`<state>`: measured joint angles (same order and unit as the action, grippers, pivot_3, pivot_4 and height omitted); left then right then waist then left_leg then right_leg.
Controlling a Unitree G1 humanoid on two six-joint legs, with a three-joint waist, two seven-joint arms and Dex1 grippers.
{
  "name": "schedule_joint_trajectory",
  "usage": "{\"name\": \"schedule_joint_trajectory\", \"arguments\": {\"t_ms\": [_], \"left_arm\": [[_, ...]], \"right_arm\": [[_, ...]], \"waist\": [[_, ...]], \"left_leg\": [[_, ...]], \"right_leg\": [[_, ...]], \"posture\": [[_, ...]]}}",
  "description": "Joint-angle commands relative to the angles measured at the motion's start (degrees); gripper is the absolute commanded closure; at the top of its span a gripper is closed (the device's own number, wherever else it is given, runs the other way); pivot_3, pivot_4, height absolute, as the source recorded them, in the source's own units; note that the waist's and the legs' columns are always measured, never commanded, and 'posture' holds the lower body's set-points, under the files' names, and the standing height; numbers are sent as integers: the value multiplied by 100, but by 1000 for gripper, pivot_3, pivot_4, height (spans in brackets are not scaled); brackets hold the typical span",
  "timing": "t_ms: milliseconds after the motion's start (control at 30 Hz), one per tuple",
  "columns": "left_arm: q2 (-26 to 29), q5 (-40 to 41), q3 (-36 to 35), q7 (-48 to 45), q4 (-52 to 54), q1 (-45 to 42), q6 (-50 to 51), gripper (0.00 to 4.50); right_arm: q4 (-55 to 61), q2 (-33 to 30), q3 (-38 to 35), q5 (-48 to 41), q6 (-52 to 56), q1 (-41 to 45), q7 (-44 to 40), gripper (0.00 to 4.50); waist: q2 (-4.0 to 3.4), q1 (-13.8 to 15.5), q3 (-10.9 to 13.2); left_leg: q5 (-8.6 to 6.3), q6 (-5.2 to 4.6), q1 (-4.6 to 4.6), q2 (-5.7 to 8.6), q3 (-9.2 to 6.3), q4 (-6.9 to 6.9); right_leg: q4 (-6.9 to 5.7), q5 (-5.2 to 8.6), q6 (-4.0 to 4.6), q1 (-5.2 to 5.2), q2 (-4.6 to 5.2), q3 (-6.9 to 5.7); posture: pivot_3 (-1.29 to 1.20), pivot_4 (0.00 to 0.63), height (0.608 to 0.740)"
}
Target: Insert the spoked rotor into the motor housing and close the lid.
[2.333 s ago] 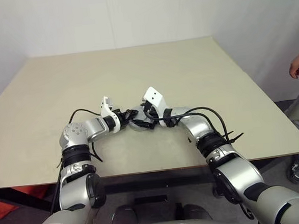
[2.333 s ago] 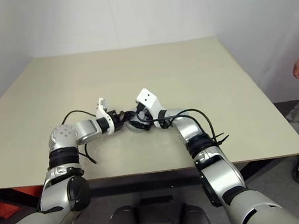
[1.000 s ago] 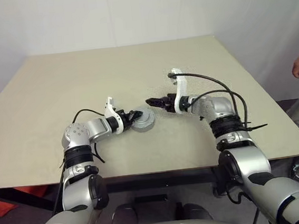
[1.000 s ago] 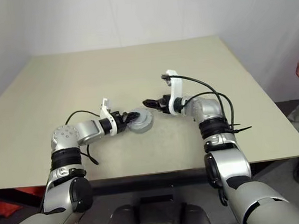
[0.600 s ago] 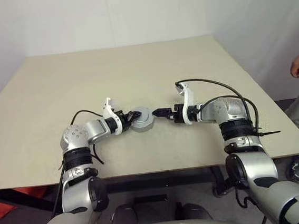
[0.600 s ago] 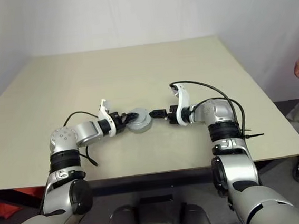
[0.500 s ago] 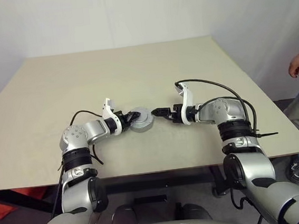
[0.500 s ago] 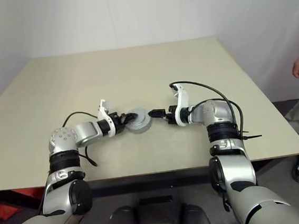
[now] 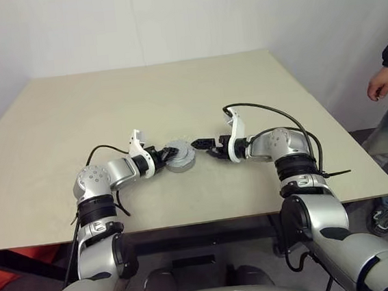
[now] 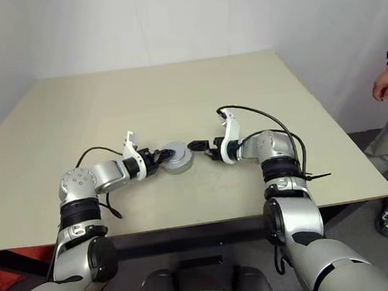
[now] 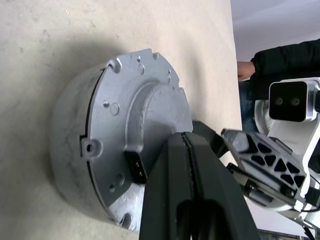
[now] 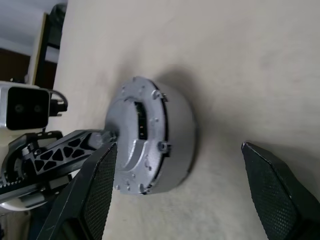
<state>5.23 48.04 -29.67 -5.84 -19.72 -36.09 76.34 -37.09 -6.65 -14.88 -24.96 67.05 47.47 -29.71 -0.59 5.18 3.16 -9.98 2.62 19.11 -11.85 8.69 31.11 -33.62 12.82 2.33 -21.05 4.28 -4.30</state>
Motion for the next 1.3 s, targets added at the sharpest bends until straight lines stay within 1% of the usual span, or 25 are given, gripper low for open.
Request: {"name": "schedule_joint_trajectory", "arguments": {"t_ms": [33,300,467,667,733,833,1067,1300], "left_arm": [[22,-197,52,215,-65,112,29,4500],[3,-210,54,215,-82,129,-24,4500],[11,-214,92,195,-68,137,-54,4500],[20,-227,129,194,-32,148,-63,4500],[16,-227,130,200,-15,153,-56,4500],[16,-235,136,194,-15,160,-61,4500],[23,-244,150,200,22,179,-74,4500],[273,-129,-55,220,341,435,147,4500]], "right_arm": [[-98,283,263,-184,304,34,-196,17],[-372,563,215,-189,59,213,-325,17],[-731,866,-164,-348,-123,452,-154,17],[-724,1076,-531,-510,-20,621,-94,17],[-696,1099,-584,-515,9,647,-85,17],[-697,1135,-687,-549,56,699,-51,17],[-725,1190,-721,-474,9,721,5,17],[-915,1085,-738,-385,-195,755,58,17]], "waist": [[0,0,0],[-1,-5,0],[-1,-120,0],[-1,-219,1],[-1,-254,1],[-1,-267,1],[-1,-272,1],[-1,-285,0]], "left_leg": [[0,0,2,0,1,-2],[1,8,3,0,3,-4],[2,10,2,-3,2,-7],[2,11,9,-12,2,-11],[3,16,22,-12,2,-12],[3,21,38,-11,4,-12],[13,36,65,-12,8,-11],[14,39,66,-19,12,-11]], "right_leg": [[0,0,1,-3,0,0],[2,1,4,-11,1,3],[0,1,3,-11,-2,2],[-2,0,5,-33,-2,-2],[-3,-3,10,-46,-2,-2],[-2,-21,43,-61,-2,-2],[-9,-29,55,-97,-3,-2],[-11,-32,64,-104,-9,-2]], "posture": [[0,0,740],[0,0,740],[0,0,740],[0,0,740],[0,0,740],[0,0,740],[0,0,740],[0,0,740]]}}
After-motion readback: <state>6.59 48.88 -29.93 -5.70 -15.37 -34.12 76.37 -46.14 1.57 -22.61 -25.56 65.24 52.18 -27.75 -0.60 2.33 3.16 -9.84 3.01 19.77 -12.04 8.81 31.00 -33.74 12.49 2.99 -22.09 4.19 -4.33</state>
